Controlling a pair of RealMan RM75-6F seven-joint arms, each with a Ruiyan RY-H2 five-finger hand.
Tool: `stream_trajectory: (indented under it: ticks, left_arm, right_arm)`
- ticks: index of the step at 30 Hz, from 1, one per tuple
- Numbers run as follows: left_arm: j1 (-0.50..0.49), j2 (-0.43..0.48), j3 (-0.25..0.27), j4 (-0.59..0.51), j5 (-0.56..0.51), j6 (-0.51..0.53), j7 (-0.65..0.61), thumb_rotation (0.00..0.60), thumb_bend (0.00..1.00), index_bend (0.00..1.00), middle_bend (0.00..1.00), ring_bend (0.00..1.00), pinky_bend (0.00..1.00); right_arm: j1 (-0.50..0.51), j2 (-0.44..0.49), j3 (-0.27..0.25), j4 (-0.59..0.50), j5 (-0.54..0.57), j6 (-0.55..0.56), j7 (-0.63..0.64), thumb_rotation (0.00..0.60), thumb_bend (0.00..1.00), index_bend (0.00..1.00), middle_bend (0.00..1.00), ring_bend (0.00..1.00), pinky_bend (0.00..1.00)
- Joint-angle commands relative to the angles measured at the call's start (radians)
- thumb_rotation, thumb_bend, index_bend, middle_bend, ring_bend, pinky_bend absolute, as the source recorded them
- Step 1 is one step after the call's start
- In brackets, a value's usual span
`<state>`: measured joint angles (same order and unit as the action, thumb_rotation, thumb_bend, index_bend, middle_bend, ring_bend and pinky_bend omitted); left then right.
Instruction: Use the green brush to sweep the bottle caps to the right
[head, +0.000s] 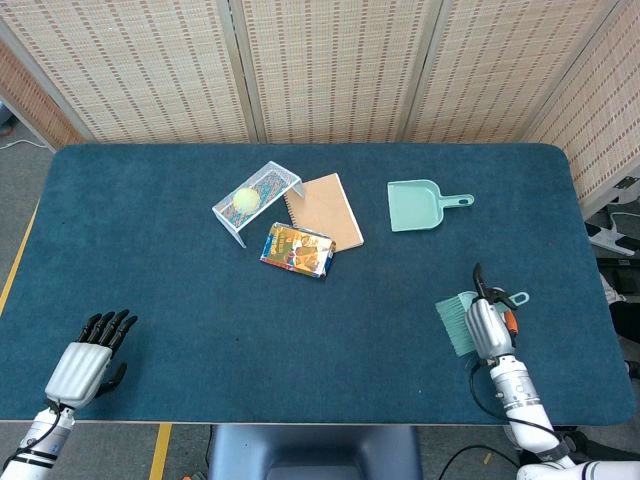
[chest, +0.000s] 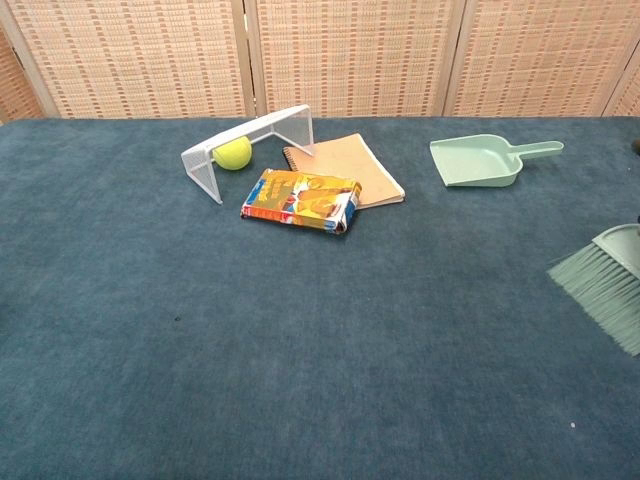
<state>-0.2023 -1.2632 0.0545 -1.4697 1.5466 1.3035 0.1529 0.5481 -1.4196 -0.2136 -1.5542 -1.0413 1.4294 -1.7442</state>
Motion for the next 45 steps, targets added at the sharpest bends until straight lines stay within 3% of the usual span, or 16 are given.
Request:
stream_trajectory:
  ticks: [1,13,20,27,31,35,38,42,43,45]
  left_arm:
    - [0.000,-0.003,0.002,0.000,0.000,-0.003,0.004,0.600,0.45,0.00,0.00,0.00,0.07]
    - [-0.003,-0.016,0.005,0.004,-0.004,-0.015,0.026,0.600,0.45,0.00,0.00,0.00,0.07]
    - [-0.002,-0.013,0.004,0.000,-0.004,-0.010,0.023,0.600,0.45,0.00,0.00,0.00,0.08]
    - [-0.003,-0.011,0.004,-0.002,0.000,-0.009,0.018,0.600,0.45,0.00,0.00,0.00,0.08]
    - [-0.004,-0.011,0.007,-0.003,0.002,-0.010,0.018,0.600,0.45,0.00,0.00,0.00,0.07]
    - [-0.004,-0.007,0.007,-0.003,0.004,-0.009,0.011,0.600,0.45,0.00,0.00,0.00,0.07]
    - [-0.003,-0.003,0.008,-0.004,0.006,-0.005,0.004,0.600,0.45,0.00,0.00,0.00,0.07]
    - [-0.001,0.000,0.008,-0.004,0.007,-0.003,-0.003,0.600,0.45,0.00,0.00,0.00,0.07]
    - [-0.001,0.001,0.008,-0.003,0.007,-0.003,-0.004,0.600,0.45,0.00,0.00,0.00,0.07]
    - [-0.002,0.000,0.008,-0.001,0.005,-0.005,-0.004,0.600,0.45,0.00,0.00,0.00,0.08]
  right_arm:
    - [-0.021,0.015,0.000,0.043,0.009,-0.016,0.036,0.600,0.66,0.95,0.91,0.63,0.00]
    - [-0.075,0.041,0.024,0.168,0.015,-0.044,0.139,0.600,0.66,0.95,0.91,0.63,0.00]
    - [-0.091,0.127,0.092,0.022,-0.090,-0.060,0.520,0.600,0.66,0.95,0.91,0.64,0.00]
    - [-0.098,0.180,0.128,-0.145,-0.179,-0.062,0.713,0.600,0.66,0.95,0.91,0.64,0.00]
    - [-0.093,0.111,0.130,-0.157,-0.220,-0.084,0.714,0.600,0.66,0.95,0.91,0.64,0.00]
    - [-0.097,-0.033,0.131,-0.069,-0.231,-0.094,0.631,0.600,0.66,0.94,0.91,0.64,0.00]
    - [-0.102,-0.117,0.136,-0.002,-0.184,-0.142,0.621,0.600,0.58,0.84,0.89,0.59,0.00]
    - [-0.107,-0.179,0.132,0.080,-0.162,-0.173,0.605,0.600,0.50,0.63,0.74,0.50,0.00]
    - [-0.112,-0.188,0.129,0.098,-0.155,-0.174,0.591,0.600,0.49,0.56,0.68,0.48,0.00]
    - [-0.119,-0.189,0.127,0.105,-0.110,-0.187,0.539,0.600,0.44,0.20,0.40,0.35,0.00]
